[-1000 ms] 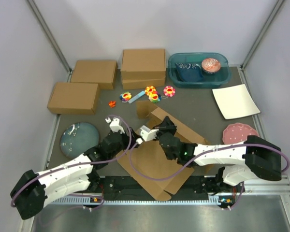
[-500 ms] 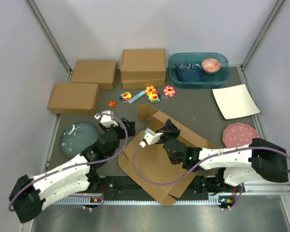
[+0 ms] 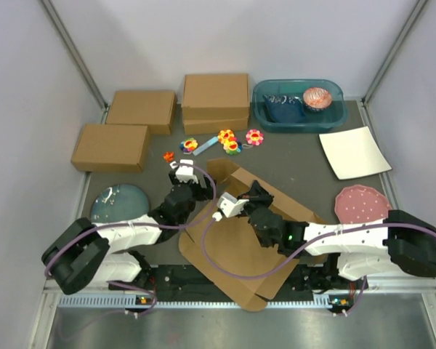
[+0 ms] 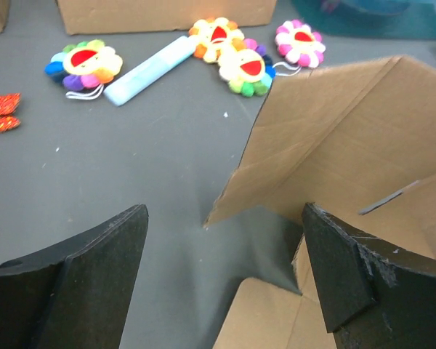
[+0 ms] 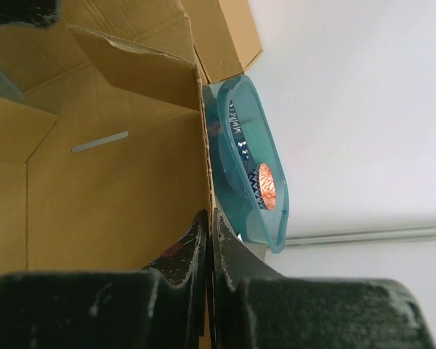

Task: Fold the paper box

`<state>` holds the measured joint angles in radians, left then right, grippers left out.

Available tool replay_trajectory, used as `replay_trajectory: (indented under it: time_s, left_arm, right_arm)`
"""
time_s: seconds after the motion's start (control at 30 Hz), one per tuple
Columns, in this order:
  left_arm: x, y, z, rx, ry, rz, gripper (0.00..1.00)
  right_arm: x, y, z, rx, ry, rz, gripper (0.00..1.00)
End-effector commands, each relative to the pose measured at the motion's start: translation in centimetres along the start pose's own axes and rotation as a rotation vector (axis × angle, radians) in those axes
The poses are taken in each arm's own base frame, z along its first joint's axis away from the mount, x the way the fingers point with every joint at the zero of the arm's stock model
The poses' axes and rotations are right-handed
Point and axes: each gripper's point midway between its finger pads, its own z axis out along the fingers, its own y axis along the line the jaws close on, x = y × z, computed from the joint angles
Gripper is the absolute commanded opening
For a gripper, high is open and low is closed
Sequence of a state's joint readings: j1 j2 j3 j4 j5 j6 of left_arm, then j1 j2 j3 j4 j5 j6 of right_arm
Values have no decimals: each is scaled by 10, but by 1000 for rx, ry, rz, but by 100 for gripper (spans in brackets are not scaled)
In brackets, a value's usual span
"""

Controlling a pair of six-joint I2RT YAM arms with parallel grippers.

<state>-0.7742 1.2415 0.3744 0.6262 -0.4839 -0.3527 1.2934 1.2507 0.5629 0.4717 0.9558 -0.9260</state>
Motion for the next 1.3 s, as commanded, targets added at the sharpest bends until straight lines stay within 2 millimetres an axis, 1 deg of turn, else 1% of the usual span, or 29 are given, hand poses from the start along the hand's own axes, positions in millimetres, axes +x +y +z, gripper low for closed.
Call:
replay_trajectory:
  time_s: [0.0, 0.03, 0.07, 0.1, 0.13, 0.17, 0.27, 0.33, 0.37, 0.4, 0.43, 0.47, 0.5, 0.53, 0.57, 0.6, 0.63, 0.67, 0.7, 0.73, 0.77, 0.87, 0.97, 1.07, 1.17, 1.2, 1.23, 1.27]
  left_arm:
    - [-28, -20, 6, 146, -128, -45, 92]
    - [-42, -21, 7, 170, -181, -68, 91]
    - [-40, -28, 7, 226, -176, -66, 91]
    - [-37, -28, 10, 238, -165, -62, 89]
    - [-39, -26, 13, 242, -165, -68, 88]
    - [-41, -29, 15, 263, -162, -79, 87]
    - [-32, -40, 18, 333, -137, -76, 82]
    - [-28, -48, 18, 377, -114, -76, 74]
    - [-25, -50, 19, 391, -105, -75, 69]
    - [-22, -59, 16, 442, -91, -66, 63]
    - [-20, -61, 16, 454, -84, -61, 45]
    - [-19, -62, 15, 463, -77, -62, 37]
    - [-17, -63, 13, 470, -68, -65, 32]
    - [-17, -64, 11, 479, -64, -67, 25]
    - [-22, -65, 7, 486, -73, -69, 23]
    - [-22, -65, 4, 486, -68, -69, 20]
    - [-19, -63, 3, 475, -49, -69, 19]
    - [-26, -65, -1, 479, -57, -73, 15]
    - [-28, -66, -4, 483, -50, -78, 14]
    - [-23, -66, -6, 480, -13, -98, 13]
    - [-32, -72, -12, 511, -24, -108, 13]
    - [-38, -79, -25, 544, -10, -155, 11]
    - [-43, -80, -34, 552, -4, -196, 9]
    - [-47, -83, -39, 562, 1, -212, 7]
    - [-36, -84, -42, 559, 61, -248, 5]
    - [-29, -84, -43, 555, 91, -259, 5]
    - [-27, -86, -45, 559, 104, -289, 4]
    - [-17, -85, -47, 554, 128, -304, 4]
  right_arm:
    - [6, 10, -5, -51, 7, 38, 0]
    - [6, 10, -5, -52, 6, 45, 0]
    - [6, 9, -6, -56, 6, 46, 0]
    - [6, 9, -6, -57, 7, 51, 0]
    - [6, 9, -7, -59, 4, 59, 0]
    - [6, 8, -7, -61, 2, 58, 0]
    - [5, 8, -8, -66, -3, 65, 0]
    - [5, 9, -7, -70, -2, 68, 0]
    - [5, 10, -7, -72, -2, 67, 0]
    - [5, 10, -8, -72, -2, 67, 0]
    - [6, 11, -7, -74, 2, 67, 0]
    - [6, 11, -7, -73, 3, 67, 0]
    - [6, 11, -7, -73, 3, 67, 0]
    - [7, 11, -7, -72, 6, 64, 0]
    - [7, 11, -7, -71, 9, 61, 0]
    - [7, 11, -7, -69, 10, 57, 0]
    - [8, 10, -7, -65, 12, 50, 0]
    - [9, 12, -6, -63, 18, 41, 0]
    - [10, 9, -5, -48, 31, 37, 0]
    - [9, 8, -5, -35, 33, 31, 0]
    - [10, 8, -4, -30, 39, 23, 0]
    - [11, 10, -3, -24, 52, 20, 0]
    - [13, 12, -3, -27, 59, 26, 0]
    - [13, 12, -2, -23, 66, 28, 0]
    - [13, 11, -2, -15, 73, 29, 0]
    - [14, 10, -2, -9, 78, 30, 0]
    - [14, 10, -3, -7, 79, 34, 0]
    - [14, 9, -3, -6, 82, 33, 0]
